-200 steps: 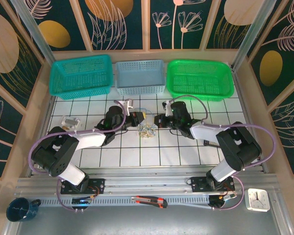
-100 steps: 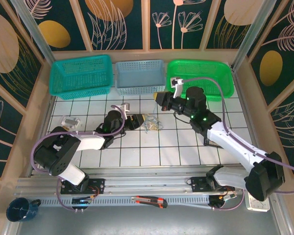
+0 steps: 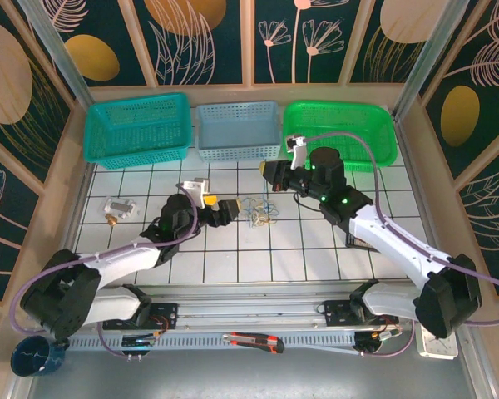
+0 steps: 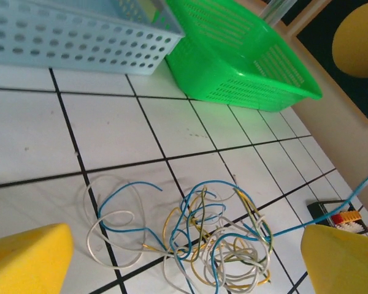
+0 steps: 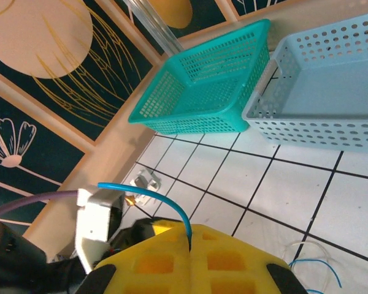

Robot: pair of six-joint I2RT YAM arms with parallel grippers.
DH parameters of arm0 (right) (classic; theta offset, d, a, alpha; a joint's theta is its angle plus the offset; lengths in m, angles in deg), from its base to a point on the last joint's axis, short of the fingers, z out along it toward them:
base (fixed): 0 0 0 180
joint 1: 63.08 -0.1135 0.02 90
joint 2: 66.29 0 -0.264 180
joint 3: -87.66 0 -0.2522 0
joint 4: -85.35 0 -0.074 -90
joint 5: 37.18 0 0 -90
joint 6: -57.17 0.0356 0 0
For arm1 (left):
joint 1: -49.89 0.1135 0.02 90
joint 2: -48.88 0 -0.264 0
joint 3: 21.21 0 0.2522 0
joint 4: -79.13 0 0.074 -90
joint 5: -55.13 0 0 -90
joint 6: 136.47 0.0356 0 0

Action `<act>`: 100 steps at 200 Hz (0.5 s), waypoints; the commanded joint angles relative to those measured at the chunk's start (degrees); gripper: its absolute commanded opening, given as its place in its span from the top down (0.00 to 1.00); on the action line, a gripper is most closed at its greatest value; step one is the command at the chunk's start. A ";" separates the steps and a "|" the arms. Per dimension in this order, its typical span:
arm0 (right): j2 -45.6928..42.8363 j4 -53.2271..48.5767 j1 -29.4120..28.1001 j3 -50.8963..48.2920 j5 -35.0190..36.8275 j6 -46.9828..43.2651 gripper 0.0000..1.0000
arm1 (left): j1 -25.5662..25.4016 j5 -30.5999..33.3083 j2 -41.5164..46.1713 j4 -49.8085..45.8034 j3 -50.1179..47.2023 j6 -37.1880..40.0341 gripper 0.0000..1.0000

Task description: Untangle the cables

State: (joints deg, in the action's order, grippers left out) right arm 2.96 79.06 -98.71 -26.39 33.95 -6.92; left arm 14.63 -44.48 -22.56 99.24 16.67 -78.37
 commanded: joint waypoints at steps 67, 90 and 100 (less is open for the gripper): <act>1.76 0.18 -2.11 4.27 0.86 -0.09 1.00 | -5.47 -9.21 -13.54 -1.15 15.68 14.26 0.07; 1.94 -0.27 -3.14 7.00 0.55 0.25 1.00 | -6.56 -8.07 -18.97 1.80 18.48 13.68 0.11; 2.03 -0.52 -3.38 8.55 0.14 0.56 1.00 | -6.73 -7.01 -20.76 4.05 18.52 12.70 0.15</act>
State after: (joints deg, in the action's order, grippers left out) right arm 4.62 78.18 -101.12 -22.44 33.93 -6.98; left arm 8.46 -52.04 -39.41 98.60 33.37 -66.22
